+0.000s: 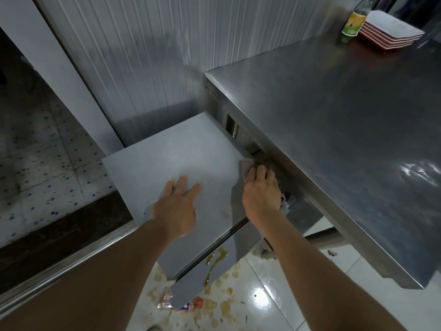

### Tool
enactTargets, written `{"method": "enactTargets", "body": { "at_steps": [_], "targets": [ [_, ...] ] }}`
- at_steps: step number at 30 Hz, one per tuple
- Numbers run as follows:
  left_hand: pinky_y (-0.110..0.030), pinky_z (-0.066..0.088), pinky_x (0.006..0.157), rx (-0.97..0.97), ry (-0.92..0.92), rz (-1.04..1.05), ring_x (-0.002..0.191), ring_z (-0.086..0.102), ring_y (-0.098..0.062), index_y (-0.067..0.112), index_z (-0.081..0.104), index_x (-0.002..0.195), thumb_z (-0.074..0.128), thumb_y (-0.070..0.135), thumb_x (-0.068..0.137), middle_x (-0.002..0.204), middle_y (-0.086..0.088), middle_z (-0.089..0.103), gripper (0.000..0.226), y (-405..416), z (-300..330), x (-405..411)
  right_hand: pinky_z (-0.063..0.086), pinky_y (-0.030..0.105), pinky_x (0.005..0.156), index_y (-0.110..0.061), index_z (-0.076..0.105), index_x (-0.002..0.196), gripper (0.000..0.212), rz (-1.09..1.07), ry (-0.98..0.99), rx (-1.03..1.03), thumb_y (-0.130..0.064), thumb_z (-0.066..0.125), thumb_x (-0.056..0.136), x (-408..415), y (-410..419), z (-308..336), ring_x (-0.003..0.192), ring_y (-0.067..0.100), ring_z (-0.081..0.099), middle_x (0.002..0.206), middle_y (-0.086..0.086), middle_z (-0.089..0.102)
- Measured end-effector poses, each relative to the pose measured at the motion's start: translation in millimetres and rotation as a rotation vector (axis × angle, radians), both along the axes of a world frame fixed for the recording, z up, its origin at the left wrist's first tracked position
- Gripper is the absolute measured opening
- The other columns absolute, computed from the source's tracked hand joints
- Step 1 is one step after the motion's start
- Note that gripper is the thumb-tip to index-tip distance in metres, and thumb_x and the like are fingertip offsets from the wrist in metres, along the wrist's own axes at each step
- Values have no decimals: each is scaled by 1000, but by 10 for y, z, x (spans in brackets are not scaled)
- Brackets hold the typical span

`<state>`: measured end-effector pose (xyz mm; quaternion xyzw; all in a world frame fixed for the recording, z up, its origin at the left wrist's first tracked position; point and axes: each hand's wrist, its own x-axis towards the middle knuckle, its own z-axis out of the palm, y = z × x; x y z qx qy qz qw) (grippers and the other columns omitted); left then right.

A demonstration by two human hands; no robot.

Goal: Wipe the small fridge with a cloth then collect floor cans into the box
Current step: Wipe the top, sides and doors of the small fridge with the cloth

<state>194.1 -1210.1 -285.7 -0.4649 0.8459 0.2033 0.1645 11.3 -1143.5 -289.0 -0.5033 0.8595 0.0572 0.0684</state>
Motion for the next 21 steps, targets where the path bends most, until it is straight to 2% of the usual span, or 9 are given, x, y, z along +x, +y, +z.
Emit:
{"method": "enactTargets", "body": {
  "at_steps": [4, 7, 11, 16, 21],
  "targets": [
    [-49, 26, 110, -1, -2, -9, 145, -15, -23, 42, -5, 147, 37, 33, 98, 157, 8, -17, 65, -8, -19, 24, 32, 42, 110, 0, 19, 144, 58, -69, -20, -17, -25, 40, 96, -60, -99, -4, 134, 40, 29, 146, 24, 26],
    [-48, 26, 110, -5, -10, -18, 145, -16, -23, 43, -8, 146, 35, 33, 98, 157, 8, -19, 65, -15, -47, 28, 24, 40, 114, -1, 9, 147, 66, -46, -26, -80, -23, 42, 95, 13, 259, -59, 138, 37, 22, 150, 20, 18],
    [-48, 21, 114, 22, 0, 1, 144, -18, -26, 41, -8, 146, 36, 27, 98, 156, 6, -21, 67, -25, -45, 7, 25, 38, 115, -4, 9, 148, 69, -129, -53, -129, -17, 46, 92, -42, 701, -90, 139, 35, 23, 151, 19, 19],
    [-40, 31, 110, -93, 81, -26, 145, -4, -26, 38, 8, 148, 44, 13, 91, 158, 7, -6, 71, 236, -73, -56, 22, 50, 115, -16, 0, 149, 88, -84, -132, -114, -16, 60, 85, -119, 428, -40, 141, 40, 15, 155, 14, 7],
    [-42, 25, 114, -40, 82, 2, 146, -7, -22, 42, 6, 147, 40, 8, 93, 158, 12, -8, 73, 241, -78, -42, 23, 47, 116, -15, 3, 150, 85, -63, -114, -189, -19, 59, 87, -128, 660, -129, 142, 36, 13, 156, 12, 7]
  ]
}}
